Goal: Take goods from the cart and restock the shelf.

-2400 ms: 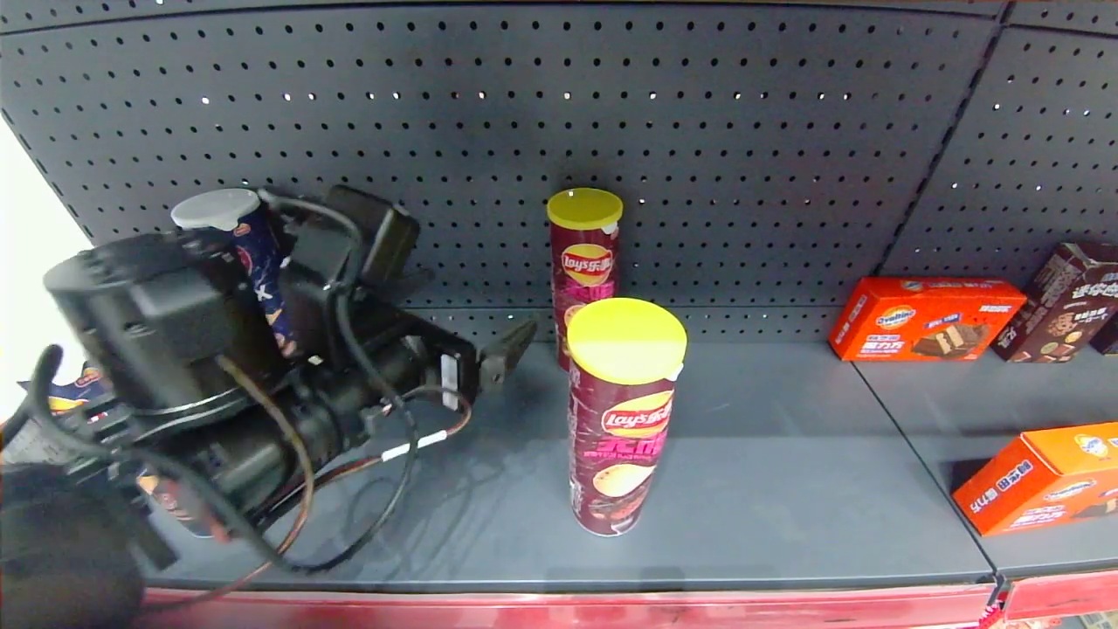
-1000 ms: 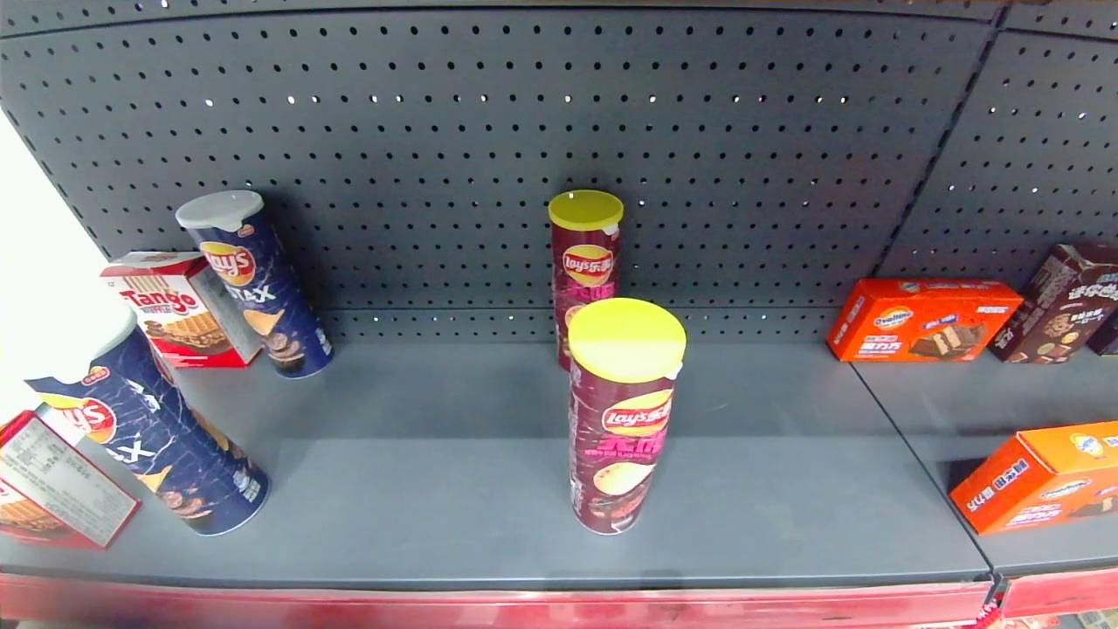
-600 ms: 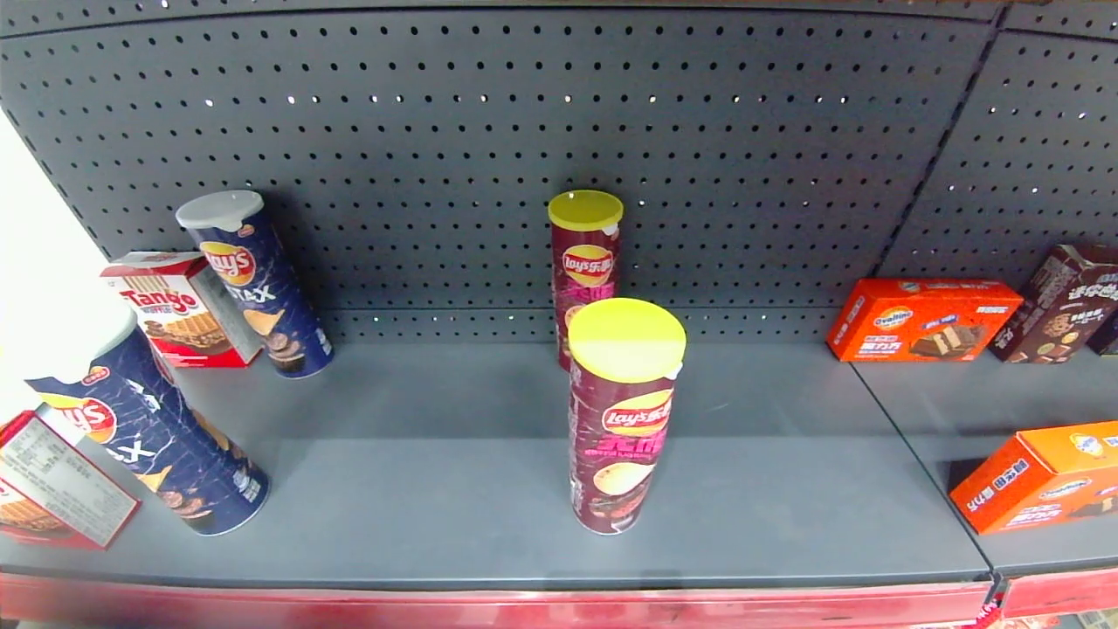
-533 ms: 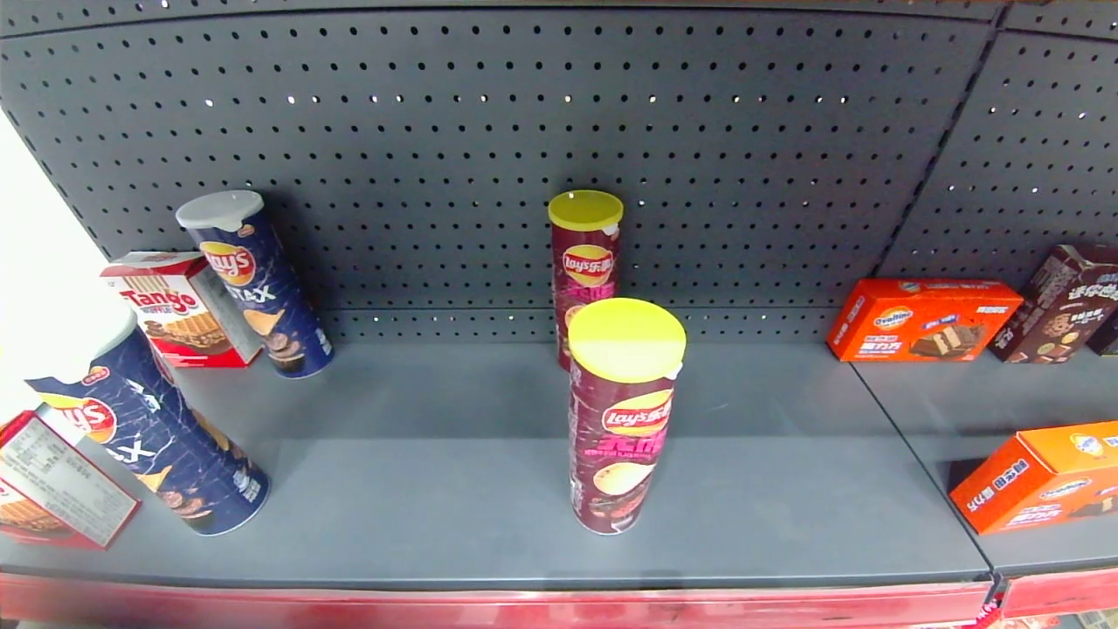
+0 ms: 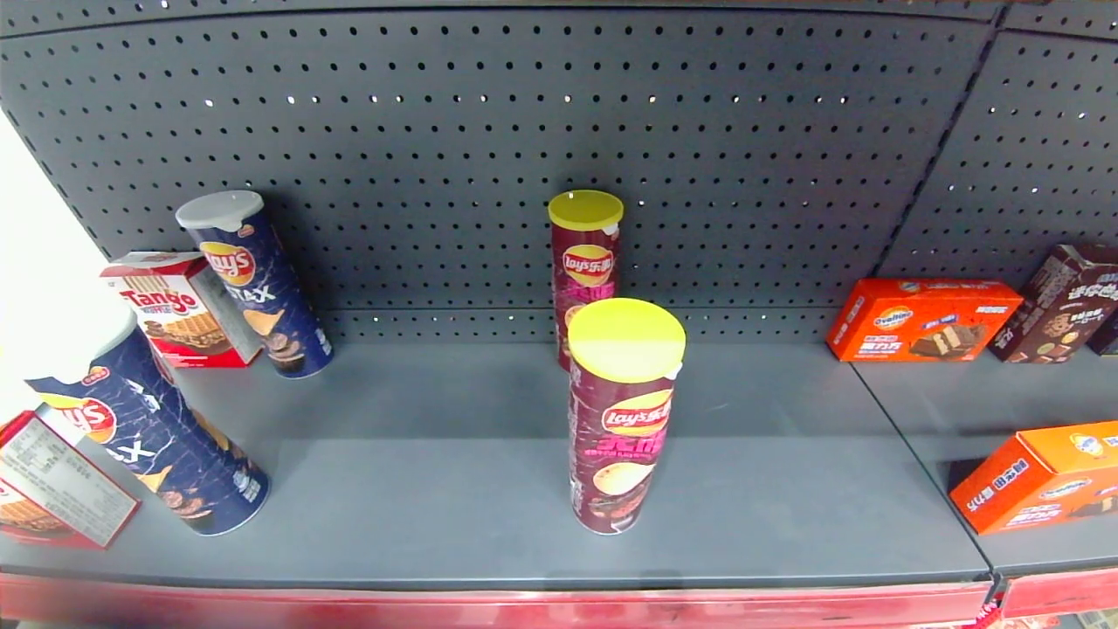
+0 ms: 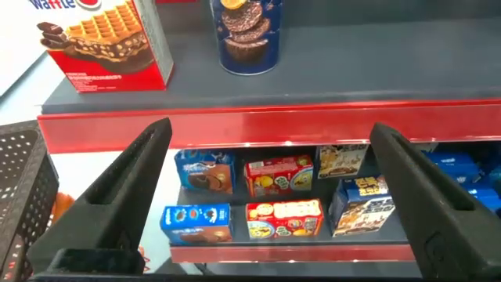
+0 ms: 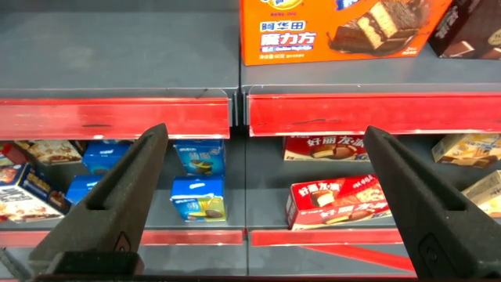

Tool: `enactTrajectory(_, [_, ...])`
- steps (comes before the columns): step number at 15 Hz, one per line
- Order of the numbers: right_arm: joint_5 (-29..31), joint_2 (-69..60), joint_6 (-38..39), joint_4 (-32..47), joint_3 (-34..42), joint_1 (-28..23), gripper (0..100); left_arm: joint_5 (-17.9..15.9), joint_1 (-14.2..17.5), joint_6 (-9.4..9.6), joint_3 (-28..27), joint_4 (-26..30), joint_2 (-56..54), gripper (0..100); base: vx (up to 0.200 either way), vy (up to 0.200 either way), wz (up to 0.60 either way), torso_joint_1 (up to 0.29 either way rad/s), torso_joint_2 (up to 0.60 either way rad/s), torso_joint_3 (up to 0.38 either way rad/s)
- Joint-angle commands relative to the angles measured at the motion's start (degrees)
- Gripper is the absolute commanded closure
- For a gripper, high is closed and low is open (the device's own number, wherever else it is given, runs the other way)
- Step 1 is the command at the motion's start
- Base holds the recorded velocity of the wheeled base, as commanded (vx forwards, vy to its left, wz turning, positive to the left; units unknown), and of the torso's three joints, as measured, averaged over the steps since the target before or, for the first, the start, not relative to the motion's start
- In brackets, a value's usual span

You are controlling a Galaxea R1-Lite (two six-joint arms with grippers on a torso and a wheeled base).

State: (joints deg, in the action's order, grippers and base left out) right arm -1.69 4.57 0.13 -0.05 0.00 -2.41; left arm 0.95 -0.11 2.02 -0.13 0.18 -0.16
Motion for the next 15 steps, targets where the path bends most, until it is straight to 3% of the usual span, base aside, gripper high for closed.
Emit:
enactTrajectory(1, [-0.2, -1.1, -0.1, 0.0, 0.0, 1.7, 0, 0.0, 0.0, 0.00, 0.0, -0.1, 0.2, 0, 0.000, 0.000, 0.00, 0.000, 0.00, 0.000])
enactTrajectory(4, [-0.5, -1.1, -0.6, -0.3, -0.5, 3.8, 0, 0.0, -0.1, 0.00, 0.0, -0.1, 0.2, 0, 0.000, 0.000, 0.00, 0.000, 0.00, 0.000])
enactTrajectory(6, [-1.7, 23.8, -0.3, -4.3, -20.0, 5.1, 0, 0.0, -0.1, -0.09, 0.0, -0.1, 0.2, 0, 0.000, 0.000, 0.00, 0.000, 0.00, 0.000])
enactTrajectory(9, [-7.5, 34.8, -4.2, -4.4, -24.8, 14.1, 0, 0.2, -0.1, -0.09, 0.0, -0.1, 0.2, 0, 0.000, 0.000, 0.00, 0.000, 0.00, 0.000])
enactTrajectory(12, [-7.2, 46.8, -4.4, -5.0, -29.4, 23.9, 0, -0.1, -0.1, -0.18, 0.0, -0.1, 0.2, 0, 0.000, 0.000, 0.00, 0.000, 0.00, 0.000])
enactTrajectory(15, [-6.9, 57.7, -4.5, -5.8, -32.7, 29.5, 0, -0.2, -0.1, -1.76, 0.0, -0.1, 0.2, 0, 0.000, 0.000, 0.00, 0.000, 0.00, 0.000])
